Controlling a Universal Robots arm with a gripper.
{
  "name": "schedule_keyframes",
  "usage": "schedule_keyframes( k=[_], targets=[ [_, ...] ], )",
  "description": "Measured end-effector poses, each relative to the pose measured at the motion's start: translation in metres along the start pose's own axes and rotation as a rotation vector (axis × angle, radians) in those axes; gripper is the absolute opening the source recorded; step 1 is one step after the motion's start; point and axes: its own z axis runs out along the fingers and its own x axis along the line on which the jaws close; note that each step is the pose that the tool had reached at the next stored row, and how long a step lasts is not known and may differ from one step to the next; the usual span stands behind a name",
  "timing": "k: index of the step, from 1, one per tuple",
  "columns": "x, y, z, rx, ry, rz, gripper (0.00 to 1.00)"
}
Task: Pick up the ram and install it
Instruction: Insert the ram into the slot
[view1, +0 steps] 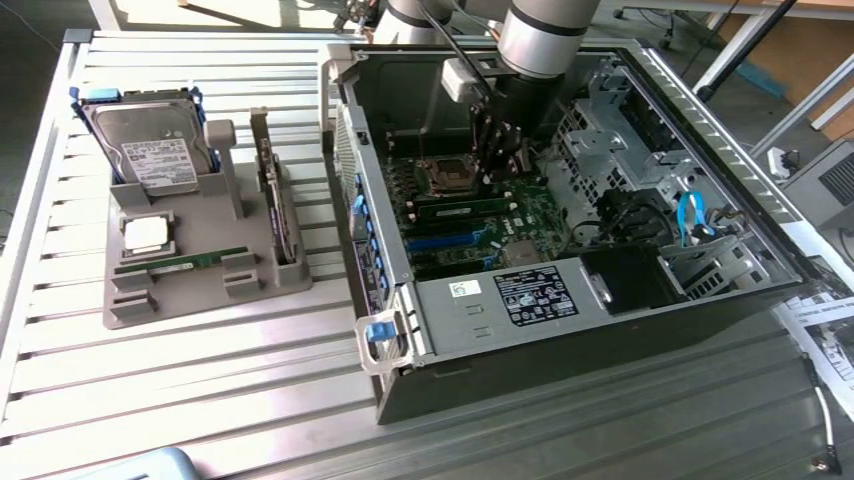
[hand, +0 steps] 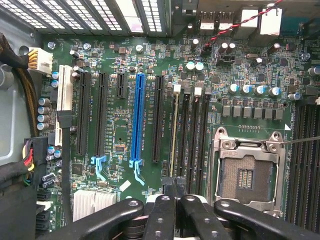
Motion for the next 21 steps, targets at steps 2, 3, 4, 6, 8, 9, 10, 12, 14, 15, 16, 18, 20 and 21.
schedule_keyframes(
  k=[2, 3, 4, 6, 8, 9, 10, 12, 14, 15, 16, 18, 20, 21],
  targets=[
    [0.000, 0.0000, 0.0000, 0.0000, 0.0000, 0.000, 0.11],
    [0.000, 0.0000, 0.0000, 0.0000, -0.0001, 0.000, 0.11],
    [0.000, -0.0007, 0.0000, 0.0000, 0.0000, 0.000, 0.11],
    [0.001, -0.0064, -0.0001, 0.0000, 0.0000, 0.000, 0.11],
    [0.001, -0.0107, -0.0003, -0.0001, 0.0002, 0.000, 0.11],
    [0.001, -0.0132, -0.0004, -0.0001, 0.0004, 0.000, 0.11],
    [0.001, -0.0155, -0.0004, -0.0002, 0.0006, 0.000, 0.11],
    [0.001, -0.0206, -0.0006, -0.0003, 0.0010, 0.000, 0.11],
    [0.002, -0.0251, -0.0005, -0.0002, 0.0009, 0.000, 0.11],
    [0.002, -0.0274, -0.0006, -0.0003, 0.0009, 0.000, 0.11],
    [0.002, -0.0295, -0.0006, -0.0003, 0.0009, 0.000, 0.11],
    [0.002, -0.0334, -0.0008, -0.0003, 0.0011, 0.000, 0.11],
    [0.002, -0.0339, -0.0008, -0.0003, 0.0011, 0.000, 0.11],
    [0.002, -0.0339, -0.0008, -0.0004, 0.0011, 0.000, 0.11]
  ],
)
